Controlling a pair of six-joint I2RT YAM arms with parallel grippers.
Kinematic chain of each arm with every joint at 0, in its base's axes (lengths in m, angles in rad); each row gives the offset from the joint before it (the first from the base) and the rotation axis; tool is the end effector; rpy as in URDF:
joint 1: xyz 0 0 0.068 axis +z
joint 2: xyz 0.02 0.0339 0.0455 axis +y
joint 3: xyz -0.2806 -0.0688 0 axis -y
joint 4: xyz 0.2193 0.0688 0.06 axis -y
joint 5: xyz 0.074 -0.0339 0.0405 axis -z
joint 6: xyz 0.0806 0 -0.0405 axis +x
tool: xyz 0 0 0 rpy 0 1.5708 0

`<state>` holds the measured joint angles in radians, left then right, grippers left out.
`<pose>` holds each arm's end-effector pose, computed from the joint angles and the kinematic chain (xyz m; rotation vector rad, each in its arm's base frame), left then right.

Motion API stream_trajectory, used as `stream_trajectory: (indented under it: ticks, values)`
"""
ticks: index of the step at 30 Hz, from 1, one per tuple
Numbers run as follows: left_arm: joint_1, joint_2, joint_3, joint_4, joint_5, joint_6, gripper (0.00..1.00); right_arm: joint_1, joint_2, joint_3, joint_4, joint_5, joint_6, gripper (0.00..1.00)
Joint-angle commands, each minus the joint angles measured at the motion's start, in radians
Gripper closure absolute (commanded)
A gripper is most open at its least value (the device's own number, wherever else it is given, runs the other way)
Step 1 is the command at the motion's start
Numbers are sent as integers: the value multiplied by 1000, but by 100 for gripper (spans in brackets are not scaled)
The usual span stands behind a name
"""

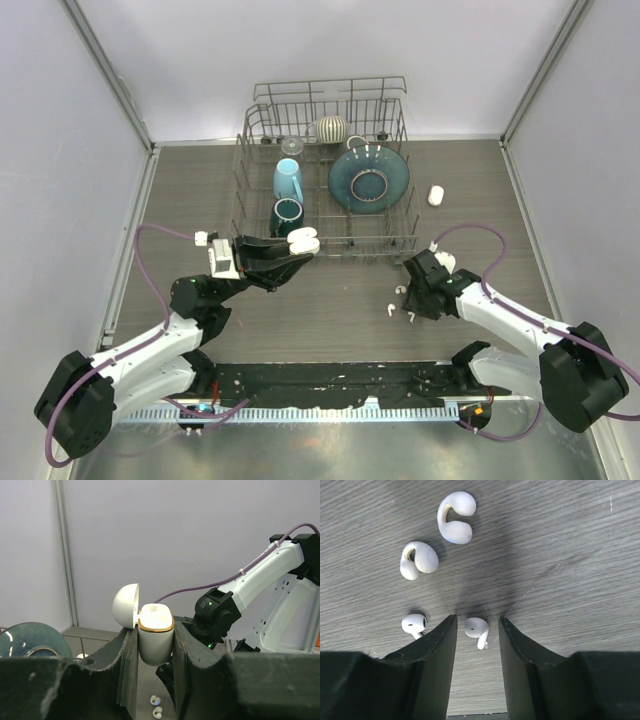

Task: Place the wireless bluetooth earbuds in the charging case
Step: Pick up the earbud from the center of the board.

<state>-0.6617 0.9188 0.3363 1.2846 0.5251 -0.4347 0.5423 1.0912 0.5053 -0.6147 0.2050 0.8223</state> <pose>0.1137 -0.1398 0.3588 0.6259 0.8431 -1.2291 0.1470 0.0694 0.1486 0.4322 2.6911 0.1042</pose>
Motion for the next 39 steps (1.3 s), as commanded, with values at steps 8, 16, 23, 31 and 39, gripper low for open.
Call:
stream_trajectory:
  ticks: [8,16,23,31,39]
  values:
    - [1,-11,23,22,4,27,100,10,25,2,6,7,6,61]
    - [1,0,23,22,3,28,100,10,24,7,-2,23,15,74]
    - [1,0,21,21,-4,30,100,10,3,6,-10,71,103,83]
    - [1,2,23,19,-5,28,100,10,-27,-31,33,65,127,70]
    - [1,-1,18,16,-7,30,100,10,-16,-22,27,59,75,55]
